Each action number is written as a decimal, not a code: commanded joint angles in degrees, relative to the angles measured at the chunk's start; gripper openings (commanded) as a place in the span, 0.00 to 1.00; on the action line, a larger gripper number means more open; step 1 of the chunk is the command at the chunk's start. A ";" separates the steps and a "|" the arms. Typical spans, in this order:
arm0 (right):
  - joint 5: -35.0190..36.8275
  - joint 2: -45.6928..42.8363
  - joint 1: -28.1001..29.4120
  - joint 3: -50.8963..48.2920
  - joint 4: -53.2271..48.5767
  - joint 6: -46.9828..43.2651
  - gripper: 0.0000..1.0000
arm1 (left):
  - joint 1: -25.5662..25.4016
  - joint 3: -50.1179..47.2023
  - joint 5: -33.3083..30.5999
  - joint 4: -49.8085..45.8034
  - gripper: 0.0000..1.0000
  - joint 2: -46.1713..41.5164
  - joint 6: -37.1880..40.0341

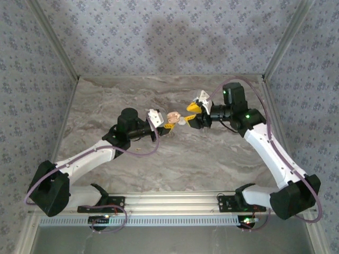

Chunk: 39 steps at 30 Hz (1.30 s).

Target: Insert wireless bluetooth earbuds into charging case

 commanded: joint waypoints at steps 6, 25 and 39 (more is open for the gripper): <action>1.07 4.84 2.03 5.15 -5.96 -16.49 0.49 | -0.30 1.58 2.08 1.82 0.18 -1.74 -0.08; -1.07 7.66 2.78 4.75 -7.13 -15.10 0.42 | -0.16 1.32 0.59 3.40 0.18 -1.92 -0.87; -2.08 7.06 3.25 4.97 -8.66 -14.22 0.29 | -0.16 1.01 -1.08 3.92 0.18 -2.27 -1.83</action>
